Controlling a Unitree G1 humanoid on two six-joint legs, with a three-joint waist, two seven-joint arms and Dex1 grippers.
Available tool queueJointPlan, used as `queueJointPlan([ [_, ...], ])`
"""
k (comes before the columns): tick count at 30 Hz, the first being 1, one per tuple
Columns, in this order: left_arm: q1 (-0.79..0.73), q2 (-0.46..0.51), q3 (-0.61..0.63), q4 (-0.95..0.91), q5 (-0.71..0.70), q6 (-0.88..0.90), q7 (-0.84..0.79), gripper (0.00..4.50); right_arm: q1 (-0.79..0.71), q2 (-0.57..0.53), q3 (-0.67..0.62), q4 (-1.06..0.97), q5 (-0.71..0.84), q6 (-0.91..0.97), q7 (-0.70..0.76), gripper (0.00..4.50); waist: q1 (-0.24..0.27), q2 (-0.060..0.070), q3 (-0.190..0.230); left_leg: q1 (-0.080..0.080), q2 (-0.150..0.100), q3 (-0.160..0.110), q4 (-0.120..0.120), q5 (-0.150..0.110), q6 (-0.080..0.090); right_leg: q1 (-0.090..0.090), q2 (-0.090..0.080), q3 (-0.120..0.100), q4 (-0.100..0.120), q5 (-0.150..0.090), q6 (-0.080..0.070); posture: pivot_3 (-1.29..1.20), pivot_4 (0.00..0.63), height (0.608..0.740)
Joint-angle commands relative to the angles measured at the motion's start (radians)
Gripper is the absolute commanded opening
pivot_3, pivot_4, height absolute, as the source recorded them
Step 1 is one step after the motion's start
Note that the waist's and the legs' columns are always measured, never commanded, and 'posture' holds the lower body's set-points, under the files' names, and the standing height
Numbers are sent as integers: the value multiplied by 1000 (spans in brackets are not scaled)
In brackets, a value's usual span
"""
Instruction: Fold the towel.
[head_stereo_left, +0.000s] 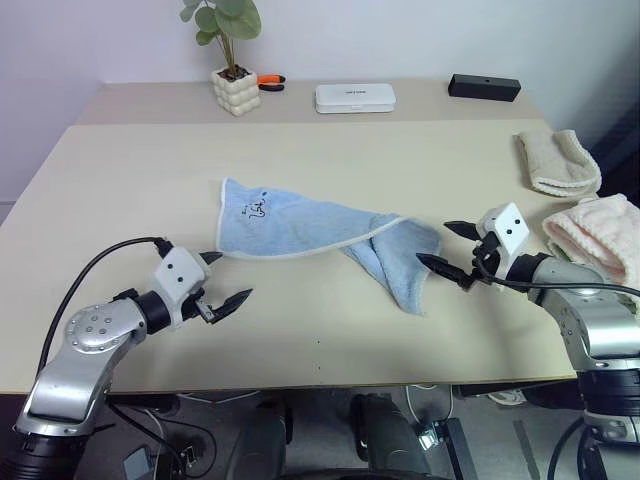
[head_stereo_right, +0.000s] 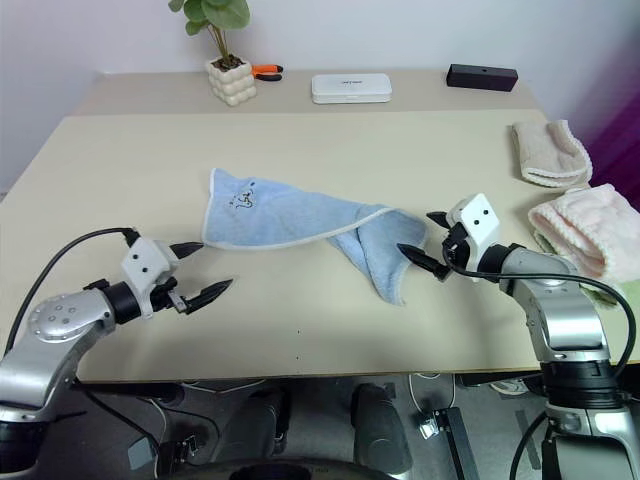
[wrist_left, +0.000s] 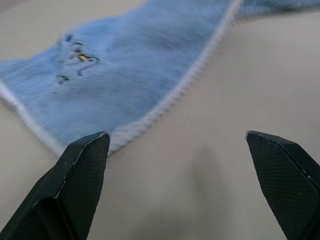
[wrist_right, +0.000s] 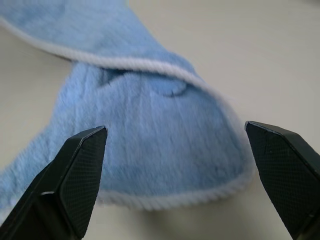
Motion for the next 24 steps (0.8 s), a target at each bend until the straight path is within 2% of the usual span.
queueJointPlan([
  [1, -44, 22, -13, 58, 61, -57, 0, 4453, 17, 20, -8, -64, 13, 5, -26, 4500, 0, 0, 0, 0, 0, 0, 0, 0, 0, 0, 0, 0, 0, 0, 0, 0, 150, 738],
  [4, -139, 21, -71, 162, 122, -101, -12, 4453, 29, 35, -16, -102, 24, 21, -51, 4500, 3, 0, 0, 0, 0, 0, 0, 0, 0, 0, 0, 0, 0, 1, 1, 0, 150, 738],
  [7, -278, -9, -136, 361, 190, -184, -10, 4453, 44, 42, -36, -126, 34, 34, -70, 4500, 2, 0, 0, 0, 0, 0, 1, 0, 0, 0, 0, 0, 0, 2, 3, 0, 150, 738],
  [12, -420, -48, -204, 617, 266, -327, -27, 4453, 56, 49, -35, -149, 36, 41, -94, 4500, 2, 1, 0, 0, -1, 0, 0, 0, 0, 0, 0, 0, 2, 2, 3, 0, 150, 738],
  [15, -464, -60, -228, 698, 284, -389, -50, 3633, 53, 50, -45, -153, 38, 39, -110, 4500, 1, 3, -2, 1, -1, 0, 1, 0, 0, 0, 0, 0, 3, 2, 3, 0, 150, 738],
  [22, -465, -49, -208, 748, 277, -441, -68, 188, 49, 42, -42, -155, 42, 36, -118, 4500, -2, 3, -2, 1, 0, 0, 1, 0, 0, 0, 0, 0, 4, 2, 3, 0, 150, 738],
  [24, -453, -38, -197, 744, 278, -442, -62, 62, 35, 34, -34, -137, 32, 28, -112, 4500, -4, 3, -2, 1, 0, 0, 1, 0, 0, 0, 0, 0, 4, 2, 3, 0, 150, 738],
])
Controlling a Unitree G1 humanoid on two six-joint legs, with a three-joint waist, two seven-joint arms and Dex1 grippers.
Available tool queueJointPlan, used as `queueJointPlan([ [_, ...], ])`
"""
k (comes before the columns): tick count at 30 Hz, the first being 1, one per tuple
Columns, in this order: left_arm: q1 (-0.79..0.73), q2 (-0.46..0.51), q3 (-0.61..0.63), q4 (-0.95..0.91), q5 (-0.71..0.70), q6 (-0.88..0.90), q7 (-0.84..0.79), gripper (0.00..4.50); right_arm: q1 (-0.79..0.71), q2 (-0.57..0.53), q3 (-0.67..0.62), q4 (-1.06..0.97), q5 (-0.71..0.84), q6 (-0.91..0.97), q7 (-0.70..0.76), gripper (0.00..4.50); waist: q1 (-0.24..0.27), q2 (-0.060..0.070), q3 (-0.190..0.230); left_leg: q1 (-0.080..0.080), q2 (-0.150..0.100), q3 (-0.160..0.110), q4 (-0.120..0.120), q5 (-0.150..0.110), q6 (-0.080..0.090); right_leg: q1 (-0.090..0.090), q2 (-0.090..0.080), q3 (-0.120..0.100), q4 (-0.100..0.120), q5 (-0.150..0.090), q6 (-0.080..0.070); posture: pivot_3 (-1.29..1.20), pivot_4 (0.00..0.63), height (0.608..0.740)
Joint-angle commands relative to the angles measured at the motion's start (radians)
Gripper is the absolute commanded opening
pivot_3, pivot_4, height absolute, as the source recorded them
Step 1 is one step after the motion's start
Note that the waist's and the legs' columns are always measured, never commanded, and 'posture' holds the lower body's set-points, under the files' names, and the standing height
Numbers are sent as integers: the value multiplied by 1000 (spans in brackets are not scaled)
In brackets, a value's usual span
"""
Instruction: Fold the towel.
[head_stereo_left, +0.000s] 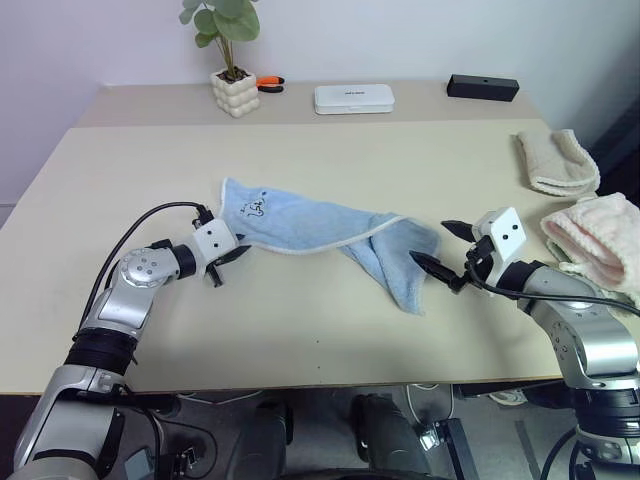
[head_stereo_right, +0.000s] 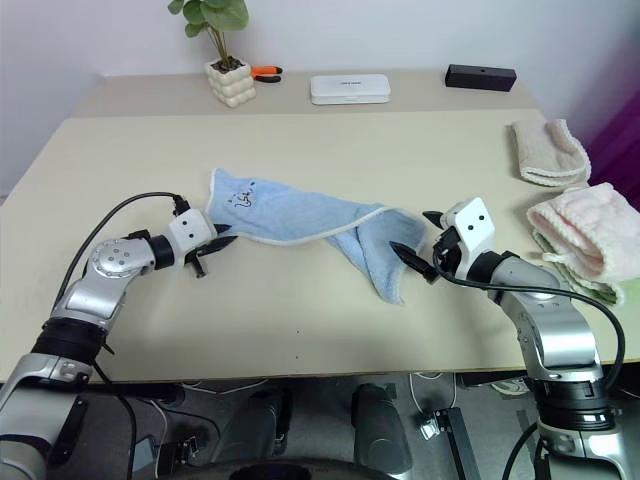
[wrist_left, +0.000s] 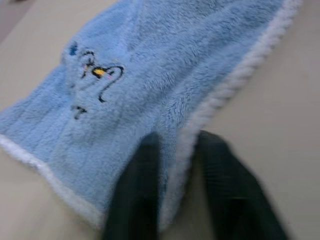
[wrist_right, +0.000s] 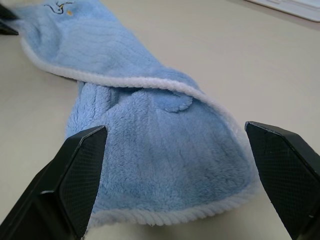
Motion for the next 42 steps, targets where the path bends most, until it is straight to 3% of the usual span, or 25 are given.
queueJointPlan([
  [1, 24, 32, 29, 8, 17, 6, 10, 62, -34, -16, -16, -5, -2, -20, 7, 4500, -3, 0, 0, 0, 0, 0, 0, 0, 0, 0, 0, 0, 0, 0, 0, 0, 150, 738],
  [11, 167, 67, 155, -265, -90, 122, 2, 62, -242, -94, 124, 370, -232, -194, 46, 4500, -1, 0, 0, 0, 0, 0, 0, 0, 0, -1, 0, 0, 2, 0, 0, 0, 150, 738],
  [22, 233, 67, 183, -327, -86, 153, 18, 62, -566, -9, 232, 908, -298, -266, 214, 4500, -5, 1, 1, 0, 0, 1, -1, 0, 0, -2, 0, 0, 3, 0, 0, 0, 150, 738],
  [25, 249, 69, 191, -330, -90, 150, 20, 0, -589, -1, 243, 946, -300, -256, 277, 3645, -5, 1, 1, 0, 0, 0, -1, 0, 0, -2, 0, 0, 2, 0, 0, 0, 150, 738],
  [32, 273, 75, 197, -334, -88, 148, 21, 0, -600, 8, 225, 940, -289, -219, 314, 203, -4, 1, 1, 0, 0, 0, 0, 0, 0, -2, 0, 0, 4, 0, 0, 0, 150, 738],
  [38, 203, 47, 232, -315, -146, 230, 42, 0, -630, -39, 193, 883, -320, -296, 235, 85, -2, 1, 1, 0, 0, 0, 0, 0, 0, -3, 0, 0, 4, 0, 0, 0, 150, 738],
  [42, -67, 12, 224, -97, -82, 184, 165, 0, -792, -67, 186, 962, -385, -401, 110, 85, 0, 2, 3, -2, -1, 0, 1, 1, -2, -5, 0, 0, 7, 0, 0, 0, 150, 738],
])
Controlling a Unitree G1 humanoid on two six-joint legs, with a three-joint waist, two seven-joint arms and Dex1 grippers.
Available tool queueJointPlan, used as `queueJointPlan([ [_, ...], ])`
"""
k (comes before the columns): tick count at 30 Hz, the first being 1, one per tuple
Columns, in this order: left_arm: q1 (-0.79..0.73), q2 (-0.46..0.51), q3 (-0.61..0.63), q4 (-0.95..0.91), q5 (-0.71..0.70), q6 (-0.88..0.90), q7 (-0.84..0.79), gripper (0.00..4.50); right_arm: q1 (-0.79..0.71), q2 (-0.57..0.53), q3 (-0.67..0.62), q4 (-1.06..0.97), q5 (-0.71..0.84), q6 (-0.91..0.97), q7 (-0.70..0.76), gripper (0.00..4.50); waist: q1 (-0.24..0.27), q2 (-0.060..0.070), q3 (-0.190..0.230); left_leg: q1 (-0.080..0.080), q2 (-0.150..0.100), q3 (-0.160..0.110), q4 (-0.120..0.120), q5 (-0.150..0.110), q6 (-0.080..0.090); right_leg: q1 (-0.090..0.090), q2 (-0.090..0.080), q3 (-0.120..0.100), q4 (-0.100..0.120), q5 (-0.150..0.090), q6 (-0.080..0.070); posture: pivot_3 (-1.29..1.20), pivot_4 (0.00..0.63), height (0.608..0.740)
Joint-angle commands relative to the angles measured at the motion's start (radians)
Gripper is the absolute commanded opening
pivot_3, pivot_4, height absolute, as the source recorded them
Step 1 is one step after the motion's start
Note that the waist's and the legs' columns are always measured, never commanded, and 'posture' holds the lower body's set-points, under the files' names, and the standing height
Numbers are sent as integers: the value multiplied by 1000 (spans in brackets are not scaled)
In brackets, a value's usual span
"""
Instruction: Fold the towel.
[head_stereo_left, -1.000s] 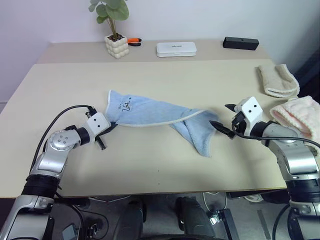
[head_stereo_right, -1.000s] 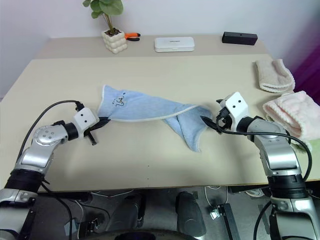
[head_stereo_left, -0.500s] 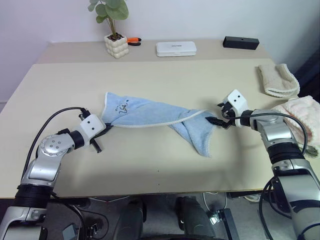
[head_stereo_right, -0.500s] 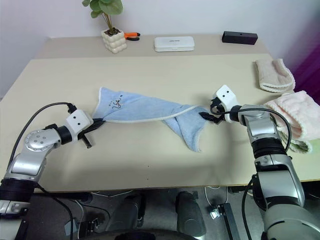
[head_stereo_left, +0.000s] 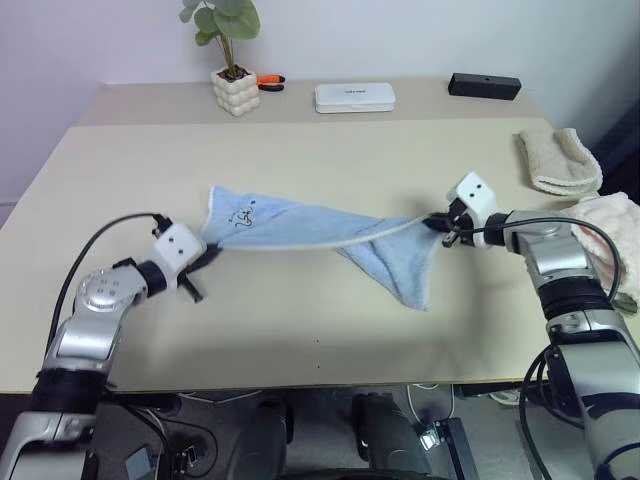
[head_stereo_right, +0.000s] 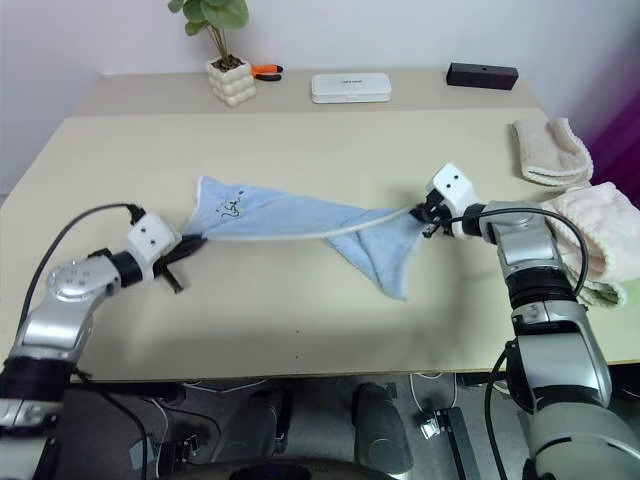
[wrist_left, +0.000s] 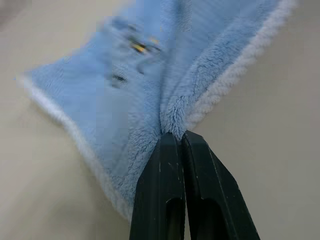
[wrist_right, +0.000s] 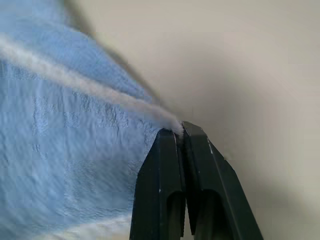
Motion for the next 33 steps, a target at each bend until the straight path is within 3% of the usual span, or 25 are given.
queueJointPlan([
  [1, -267, -30, 53, 192, 26, -47, 141, 0, -191, -42, -38, 51, -51, -113, -118, 85, -1, 0, 0, 0, 0, 0, 0, 1, -1, 0, 0, 0, 1, 0, 0, 0, 150, 738],
  [6, -679, -33, 121, 559, 17, -170, 303, 0, -424, -63, -51, 140, -81, -226, -203, 85, -9, -2, 1, -3, 0, 0, -2, 1, -2, -5, 0, 0, 0, 0, 0, 0, 150, 738],
  [8, -756, -7, 137, 627, 5, -213, 290, 0, -459, -70, -61, 109, -62, -246, -176, 85, -22, -2, 0, -9, 0, 1, -3, 2, -4, -12, -1, 0, 1, 0, 1, 0, 150, 738],
  [10, -736, 41, 155, 614, -35, -230, 178, 0, -416, -83, -76, -13, -9, -216, -91, 85, -32, -1, 0, -12, 0, 2, -4, 3, -6, -15, -1, 0, 1, 0, 1, 0, 150, 738],
  [12, -684, 69, 167, 564, -74, -219, 95, 0, -353, -96, -82, -120, 28, -182, -30, 85, -39, -1, 0, -15, -1, 6, -5, 3, -5, -19, -4, -1, 1, 0, 1, 0, 150, 738],
  [16, -331, 153, 225, 206, -240, 0, -126, 0, -66, -137, -98, -481, 170, -9, 120, 85, -53, -1, 0, -16, -1, 7, -4, 3, -4, -20, -5, -1, 2, -1, 2, 0, 150, 738],
  [19, -33, 207, 280, -36, -319, 170, -199, 0, 163, -200, -106, -673, 228, 111, 191, 85, -50, -1, 1, -18, -1, 6, 0, 0, 1, -21, -5, -1, 4, 0, 2, 0, 150, 738],
  [25, 406, 291, 427, -385, -420, 365, -316, 0, 479, -330, -188, -910, 348, 284, 291, 85, -24, 0, 1, -12, 0, 6, 1, 0, 1, -16, -5, -1, 4, 0, 0, 0, 150, 738],
  [29, 553, 322, 505, -477, -446, 442, -362, 0, 603, -388, -260, -990, 424, 343, 347, 85, -10, -1, 1, -7, 0, 7, 1, 0, 1, -9, -5, -1, 2, -3, -3, 0, 150, 738],
  [33, 533, 337, 463, -430, -396, 413, -347, 0, 550, -349, -222, -929, 372, 305, 278, 85, -3, -1, 1, -2, 0, 9, 0, 0, 1, -6, -5, 0, 1, -3, -3, 0, 150, 738],
])
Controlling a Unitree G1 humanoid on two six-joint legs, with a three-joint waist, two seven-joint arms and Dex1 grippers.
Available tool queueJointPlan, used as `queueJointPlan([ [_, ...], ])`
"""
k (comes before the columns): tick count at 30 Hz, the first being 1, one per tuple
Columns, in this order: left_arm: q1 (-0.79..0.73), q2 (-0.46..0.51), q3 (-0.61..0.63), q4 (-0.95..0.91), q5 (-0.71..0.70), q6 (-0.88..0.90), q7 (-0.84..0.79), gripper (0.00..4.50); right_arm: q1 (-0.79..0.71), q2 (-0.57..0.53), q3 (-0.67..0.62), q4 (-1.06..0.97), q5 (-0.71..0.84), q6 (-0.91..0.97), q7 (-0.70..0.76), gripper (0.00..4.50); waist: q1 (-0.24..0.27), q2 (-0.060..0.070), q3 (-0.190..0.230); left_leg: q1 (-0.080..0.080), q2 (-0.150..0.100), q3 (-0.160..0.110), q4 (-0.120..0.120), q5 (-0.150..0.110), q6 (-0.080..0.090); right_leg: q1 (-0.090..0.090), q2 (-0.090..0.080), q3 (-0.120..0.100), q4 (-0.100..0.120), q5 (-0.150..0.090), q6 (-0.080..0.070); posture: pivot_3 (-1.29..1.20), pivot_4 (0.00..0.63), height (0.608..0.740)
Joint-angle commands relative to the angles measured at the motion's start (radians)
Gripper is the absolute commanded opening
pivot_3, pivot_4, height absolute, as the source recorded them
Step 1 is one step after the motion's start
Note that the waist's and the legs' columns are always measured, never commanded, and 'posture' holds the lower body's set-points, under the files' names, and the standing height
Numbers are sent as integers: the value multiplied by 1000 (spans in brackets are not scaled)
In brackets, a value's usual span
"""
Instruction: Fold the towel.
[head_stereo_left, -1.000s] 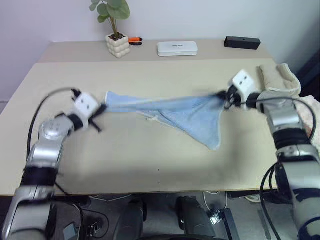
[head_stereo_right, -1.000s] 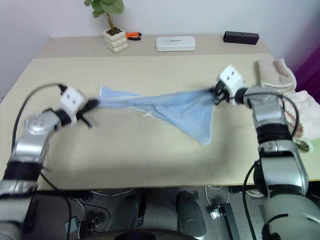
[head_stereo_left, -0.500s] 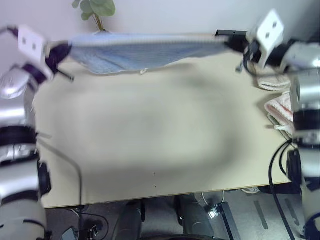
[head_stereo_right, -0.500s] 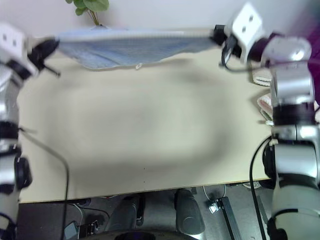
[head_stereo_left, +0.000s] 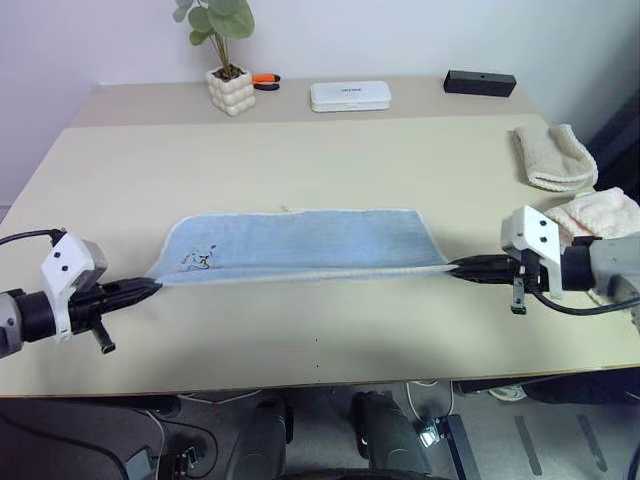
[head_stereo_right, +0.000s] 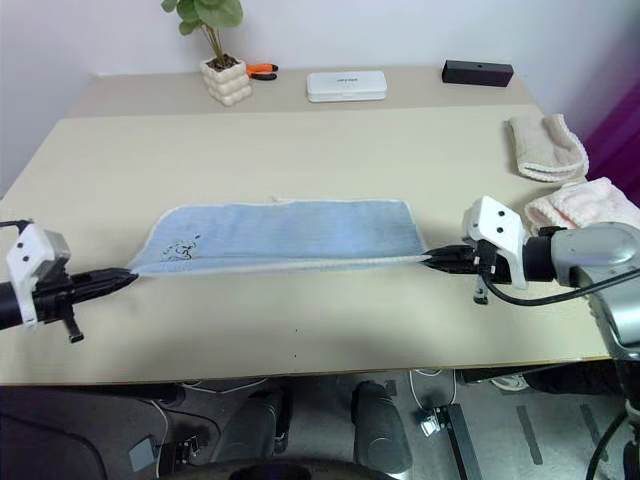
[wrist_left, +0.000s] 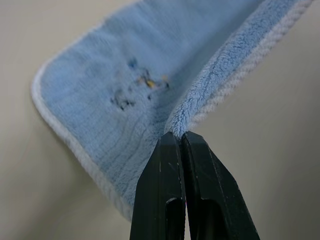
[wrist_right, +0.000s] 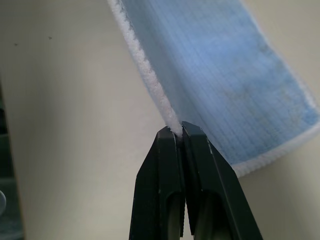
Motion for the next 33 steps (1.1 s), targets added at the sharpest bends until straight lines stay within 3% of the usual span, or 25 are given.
queueJointPlan([
  [1, -71, 14, -27, 59, 47, -42, 27, 0, -71, 28, 20, 53, -49, -47, -58, 85, 1, 0, 0, 0, 0, 0, 0, 0, 0, 0, 0, 0, 0, 0, 0, 0, 150, 738],
  [11, -587, -120, -380, 607, 301, -291, 114, 0, -410, 237, 252, 547, -301, -296, -162, 85, 1, 0, 0, 2, -1, 0, 0, 0, 0, 2, 0, 0, 0, 3, 4, 0, 150, 738],
  [17, -739, -176, -456, 846, 370, -399, 104, 0, -545, 331, 297, 821, -378, -427, -183, 85, -4, 0, 0, 1, -1, 0, -2, 0, 0, -1, 0, 0, 1, 3, 4, 0, 150, 738],
  [22, -789, -198, -464, 935, 377, -426, 89, 0, -606, 376, 299, 946, -406, -491, -194, 85, -3, 0, 0, 1, -1, 1, -1, 0, 0, -1, 0, 0, 2, 3, 4, 0, 150, 738],
  [23, -791, -198, -461, 940, 376, -428, 89, 286, -612, 379, 298, 960, -409, -500, -196, 23, -3, 0, 0, 1, -1, 0, -2, 0, 0, -1, 0, 0, 2, 3, 4, 0, 150, 738],
  [26, -798, -199, -448, 954, 376, -425, 114, 1329, -631, 388, 290, 996, -418, -515, -217, 880, -4, 0, 0, 1, -1, 0, -1, 0, 0, -1, 0, 0, 2, 3, 4, 0, 150, 738],
  [31, -828, -223, -379, 974, 336, -421, 212, 3730, -649, 387, 280, 1039, -437, -549, -272, 3296, -4, 0, 0, 1, -1, 0, -1, 0, 0, -1, 0, 0, 2, 3, 4, 0, 150, 738],
  [33, -852, -240, -338, 989, 314, -413, 264, 3730, -650, 387, 275, 1048, -443, -556, -288, 3296, -3, 0, 0, 1, -1, 0, -1, 0, 0, -1, 0, 0, 2, 3, 4, 0, 150, 738],
])
